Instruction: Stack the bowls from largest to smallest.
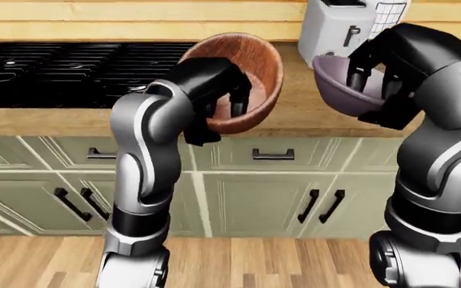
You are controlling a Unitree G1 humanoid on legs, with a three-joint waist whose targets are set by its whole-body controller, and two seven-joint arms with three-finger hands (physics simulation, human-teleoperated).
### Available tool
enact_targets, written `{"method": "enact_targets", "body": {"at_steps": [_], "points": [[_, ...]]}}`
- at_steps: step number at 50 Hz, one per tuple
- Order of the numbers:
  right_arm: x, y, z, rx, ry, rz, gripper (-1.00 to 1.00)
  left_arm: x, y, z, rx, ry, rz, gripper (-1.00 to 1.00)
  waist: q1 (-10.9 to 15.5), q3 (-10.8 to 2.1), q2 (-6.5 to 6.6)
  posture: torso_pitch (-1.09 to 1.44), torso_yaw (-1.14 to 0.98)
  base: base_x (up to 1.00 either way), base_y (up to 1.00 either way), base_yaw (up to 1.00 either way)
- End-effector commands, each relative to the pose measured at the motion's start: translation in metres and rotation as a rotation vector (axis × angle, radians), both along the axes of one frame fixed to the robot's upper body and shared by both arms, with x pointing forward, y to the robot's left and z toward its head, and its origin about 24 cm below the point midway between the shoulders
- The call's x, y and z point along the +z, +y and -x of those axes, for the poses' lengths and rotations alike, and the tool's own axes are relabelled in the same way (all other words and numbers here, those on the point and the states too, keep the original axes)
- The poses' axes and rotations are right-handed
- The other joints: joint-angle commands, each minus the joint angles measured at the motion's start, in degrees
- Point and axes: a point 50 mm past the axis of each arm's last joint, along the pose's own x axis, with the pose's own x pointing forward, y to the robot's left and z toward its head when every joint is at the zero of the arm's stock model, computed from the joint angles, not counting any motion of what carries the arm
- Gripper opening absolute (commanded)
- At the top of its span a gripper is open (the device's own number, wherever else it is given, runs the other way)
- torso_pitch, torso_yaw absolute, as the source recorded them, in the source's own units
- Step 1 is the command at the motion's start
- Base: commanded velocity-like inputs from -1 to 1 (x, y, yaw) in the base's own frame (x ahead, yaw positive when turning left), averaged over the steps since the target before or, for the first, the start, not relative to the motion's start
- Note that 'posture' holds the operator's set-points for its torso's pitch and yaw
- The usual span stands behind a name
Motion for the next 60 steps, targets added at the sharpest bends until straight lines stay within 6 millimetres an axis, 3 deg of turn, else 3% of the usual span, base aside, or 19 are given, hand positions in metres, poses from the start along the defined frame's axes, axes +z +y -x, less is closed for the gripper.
{"method": "enact_targets", "body": {"at_steps": [1, 3, 5, 8, 10, 14, 19, 24, 26, 33, 35, 36, 38, 41, 44, 45, 54, 57, 60], "points": [[0.0184, 0.0121, 0.0081, 0.042, -0.114, 0.032, -1.00, 0.0212, 0.0142, 0.0065, 0.055, -0.110, 0.047, -1.00, 1.17, -0.83, 0.71, 0.00, 0.00, 0.00, 0.00, 1.00], [0.0183, 0.0118, 0.0077, 0.042, -0.117, 0.029, -1.00, 0.0213, 0.0142, 0.0064, 0.055, -0.110, 0.047, -1.00, 1.90, -1.44, 6.48, 0.00, 0.00, 0.00, 0.00, 1.00], [0.0191, 0.0119, 0.0079, 0.043, -0.122, 0.025, -1.00, 0.0215, 0.0139, 0.0066, 0.055, -0.110, 0.048, -1.00, 0.76, -1.46, 3.45, 0.00, 0.00, 0.00, 0.50, 0.50], [0.0198, 0.0121, 0.0081, 0.044, -0.127, 0.017, -1.00, 0.0212, 0.0137, 0.0066, 0.054, -0.110, 0.047, -1.00, 2.39, 1.05, -2.27, 0.00, 0.00, 0.00, 1.00, 0.00], [0.0194, 0.0122, 0.0081, 0.046, -0.128, 0.015, -1.00, 0.0207, 0.0137, 0.0070, 0.054, -0.110, 0.047, -1.00, 1.86, 0.84, -7.28, 0.00, 0.00, 0.00, 1.00, 0.00], [0.0199, 0.0134, 0.0061, 0.051, -0.135, 0.011, -1.00, 0.0216, 0.0165, 0.0068, 0.057, -0.111, 0.044, -1.00, -0.03, -1.98, -5.28, 0.00, 0.00, 0.07, 1.00, 0.00], [0.0215, 0.0156, 0.0057, 0.056, -0.137, 0.013, -1.00, 0.0209, 0.0159, 0.0063, 0.056, -0.111, 0.043, -1.00, -1.20, -1.20, -2.37, 0.00, 0.00, 0.07, 1.00, 0.00], [0.0199, 0.0156, 0.0054, 0.058, -0.137, 0.011, -1.00, 0.0219, 0.0174, 0.0064, 0.061, -0.114, 0.043, -1.00, -2.07, -3.23, 5.09, 0.00, 0.00, 0.07, 1.00, 0.00], [0.0202, 0.0158, 0.0059, 0.058, -0.137, 0.012, -1.00, 0.0222, 0.0174, 0.0069, 0.060, -0.117, 0.043, -1.00, -1.33, -1.35, 3.27, 0.00, 0.00, 0.07, 1.00, 0.00], [0.0223, 0.0161, 0.0076, 0.060, -0.143, 0.015, -1.00, 0.0229, 0.0203, 0.0073, 0.065, -0.121, 0.041, -1.00, 0.04, -0.80, -1.03, 0.00, 0.00, 0.07, 1.00, 0.00], [0.0222, 0.0160, 0.0079, 0.061, -0.143, 0.014, -1.00, 0.0233, 0.0205, 0.0076, 0.066, -0.121, 0.041, -1.00, -0.69, -2.30, -5.59, 0.00, 0.00, 0.07, 1.00, 0.00], [0.0216, 0.0160, 0.0078, 0.061, -0.143, 0.013, -1.00, 0.0232, 0.0201, 0.0077, 0.066, -0.120, 0.040, -1.00, -0.36, -0.88, -2.68, 0.00, 0.00, 0.07, 1.00, 0.00], [0.0211, 0.0158, 0.0077, 0.061, -0.143, 0.012, -1.00, 0.0233, 0.0195, 0.0076, 0.064, -0.121, 0.041, -1.00, -0.50, -2.54, -4.12, 0.00, 0.00, 0.07, 1.00, 0.00], [0.0210, 0.0154, 0.0075, 0.061, -0.145, 0.011, -1.00, 0.0221, 0.0194, 0.0072, 0.061, -0.120, 0.040, -1.00, -0.48, -1.92, -3.76, 0.00, 0.00, 0.08, 1.00, 0.00], [0.0219, 0.0158, 0.0080, 0.061, -0.145, 0.011, -1.00, 0.0241, 0.0188, 0.0075, 0.060, -0.121, 0.042, -1.00, -0.83, -1.41, 0.72, 0.00, 0.00, 0.08, 1.00, 0.00], [0.0228, 0.0160, 0.0083, 0.062, -0.145, 0.011, -1.00, 0.0254, 0.0188, 0.0080, 0.060, -0.123, 0.042, -1.00, -0.39, -2.72, 4.81, 0.00, 0.00, 0.08, 1.00, 0.00], [0.0215, 0.0151, 0.0077, 0.062, -0.144, 0.010, -1.00, 0.0241, 0.0179, 0.0086, 0.055, -0.124, 0.042, -1.00, 0.32, -0.29, -0.96, 0.00, 0.00, 0.08, 1.00, 0.00], [0.0207, 0.0155, 0.0071, 0.063, -0.143, 0.010, -1.00, 0.0233, 0.0179, 0.0082, 0.055, -0.124, 0.043, -1.00, -0.15, -1.57, -4.38, 0.00, 0.00, 0.08, 1.00, 0.00], [0.0223, 0.0161, 0.0085, 0.063, -0.144, 0.010, -1.00, 0.0234, 0.0190, 0.0080, 0.056, -0.126, 0.045, -1.00, -0.68, -2.20, -4.22, 0.00, 0.00, 0.08, 1.00, 0.00]]}}
